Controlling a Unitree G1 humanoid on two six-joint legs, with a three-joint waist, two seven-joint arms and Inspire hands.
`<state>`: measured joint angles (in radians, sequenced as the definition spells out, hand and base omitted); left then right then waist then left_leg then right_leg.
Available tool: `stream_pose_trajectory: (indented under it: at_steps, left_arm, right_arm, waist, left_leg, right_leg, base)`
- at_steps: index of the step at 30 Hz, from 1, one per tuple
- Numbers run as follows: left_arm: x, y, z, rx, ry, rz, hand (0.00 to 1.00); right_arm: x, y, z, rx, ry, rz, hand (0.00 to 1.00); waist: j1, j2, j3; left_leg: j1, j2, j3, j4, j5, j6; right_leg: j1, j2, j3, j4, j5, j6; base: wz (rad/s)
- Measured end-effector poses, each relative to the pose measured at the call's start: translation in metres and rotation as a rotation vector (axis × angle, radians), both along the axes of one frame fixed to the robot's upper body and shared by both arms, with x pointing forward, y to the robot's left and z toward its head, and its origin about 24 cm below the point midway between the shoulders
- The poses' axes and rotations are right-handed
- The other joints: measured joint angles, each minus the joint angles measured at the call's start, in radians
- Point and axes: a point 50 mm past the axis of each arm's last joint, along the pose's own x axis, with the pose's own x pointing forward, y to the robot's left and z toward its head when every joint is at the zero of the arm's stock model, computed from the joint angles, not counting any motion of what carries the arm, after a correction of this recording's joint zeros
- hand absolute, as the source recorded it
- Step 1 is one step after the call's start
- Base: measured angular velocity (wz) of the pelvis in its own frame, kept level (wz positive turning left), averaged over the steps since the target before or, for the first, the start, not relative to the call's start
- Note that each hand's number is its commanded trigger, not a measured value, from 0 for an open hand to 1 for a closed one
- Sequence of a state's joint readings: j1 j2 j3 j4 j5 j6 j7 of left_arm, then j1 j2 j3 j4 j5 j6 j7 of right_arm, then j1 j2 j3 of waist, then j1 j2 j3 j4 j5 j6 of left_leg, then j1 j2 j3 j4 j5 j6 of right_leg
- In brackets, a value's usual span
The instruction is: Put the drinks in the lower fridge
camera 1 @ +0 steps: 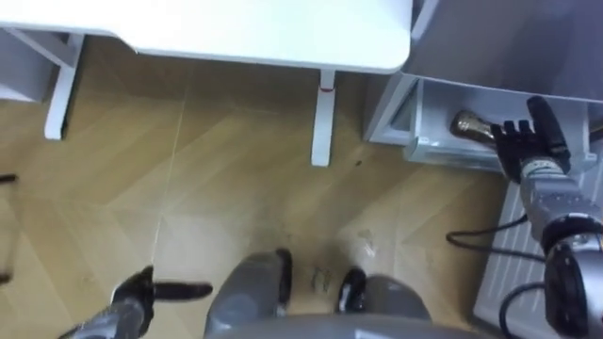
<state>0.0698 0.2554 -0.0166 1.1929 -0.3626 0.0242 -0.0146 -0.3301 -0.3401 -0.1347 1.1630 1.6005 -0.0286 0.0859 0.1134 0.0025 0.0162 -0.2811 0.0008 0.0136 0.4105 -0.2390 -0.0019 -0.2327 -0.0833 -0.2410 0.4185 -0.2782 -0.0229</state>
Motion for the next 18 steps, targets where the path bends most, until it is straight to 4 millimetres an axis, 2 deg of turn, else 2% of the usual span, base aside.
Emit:
stream_pose_trajectory:
  at_steps: [1,3,6,9,12,18]
  left_arm:
    - [-0.002,0.001,0.0,-0.001,-0.001,0.016,0.0]
    - [-0.01,0.004,0.0,0.002,0.002,0.061,0.0]
    - [-0.024,0.001,-0.002,-0.004,0.021,0.077,0.0]
    - [-0.031,-0.002,-0.003,-0.02,0.014,0.114,0.0]
    - [-0.039,-0.005,-0.004,-0.032,0.01,0.153,0.0]
    - [-0.043,-0.007,-0.004,-0.043,-0.015,0.226,0.0]
  right_arm:
    - [-0.004,0.001,-0.003,0.008,-0.004,-0.005,0.0]
    - [-0.026,0.001,-0.017,0.043,0.025,-0.039,0.0]
    - [-0.042,0.003,-0.024,0.042,0.025,-0.032,0.0]
    - [-0.068,0.005,-0.035,0.038,0.055,-0.025,0.0]
    - [-0.085,0.008,-0.043,0.043,0.103,-0.029,0.0]
    - [-0.128,0.019,-0.063,0.077,0.214,-0.049,0.0]
  waist:
    - [-0.003,-0.002,-0.0043]
    - [-0.01,-0.012,-0.0119]
    - [-0.031,-0.013,-0.0174]
    - [-0.045,-0.014,-0.0179]
    - [-0.057,-0.008,-0.017]
    - [-0.058,-0.004,-0.0141]
  left_leg:
    - [0.015,0.0,0.0,-0.012,0.002,0.0]
    - [0.086,0.002,0.0,-0.055,0.005,-0.003]
    - [0.15,0.007,0.007,-0.091,0.006,-0.004]
    - [0.198,0.007,0.014,-0.122,0.006,-0.004]
    - [0.232,0.005,0.019,-0.142,0.007,-0.004]
    - [0.283,0.003,0.019,-0.155,0.007,-0.002]
  right_leg:
    - [0.017,0.003,-0.002,-0.015,0.003,0.001]
    - [0.094,0.019,-0.004,-0.064,0.012,0.004]
    - [0.169,0.032,-0.005,-0.131,0.03,0.008]
    - [0.213,0.037,-0.003,-0.171,0.041,0.012]
    - [0.242,0.036,-0.002,-0.187,0.046,0.017]
    - [0.297,0.036,-0.009,-0.206,0.05,0.018]
  base:
    - [0.0]
    - [0.0]
    - [-0.03]
    - [-0.06]
    - [-0.06]
    - [0.01]
